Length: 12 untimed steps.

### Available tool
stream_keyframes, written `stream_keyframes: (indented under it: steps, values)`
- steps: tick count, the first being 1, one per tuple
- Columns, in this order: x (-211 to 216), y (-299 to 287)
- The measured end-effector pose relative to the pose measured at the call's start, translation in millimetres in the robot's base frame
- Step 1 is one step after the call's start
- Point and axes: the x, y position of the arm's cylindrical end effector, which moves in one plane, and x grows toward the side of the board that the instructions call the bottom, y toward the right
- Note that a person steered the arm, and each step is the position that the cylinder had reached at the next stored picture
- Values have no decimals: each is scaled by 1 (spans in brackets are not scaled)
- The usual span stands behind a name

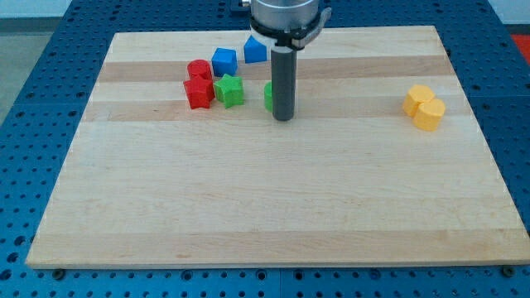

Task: Push the green star and green circle slightly towards the bottom

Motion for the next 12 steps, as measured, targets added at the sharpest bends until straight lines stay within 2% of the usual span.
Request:
stream_keyframes:
  steps: [2, 3, 4, 6, 10, 11, 12]
  values:
    - [-19, -3]
    - [12, -8]
    - [47, -41]
    - [-9, -97]
    - [3, -192]
    - [23, -178]
    - [26, -85]
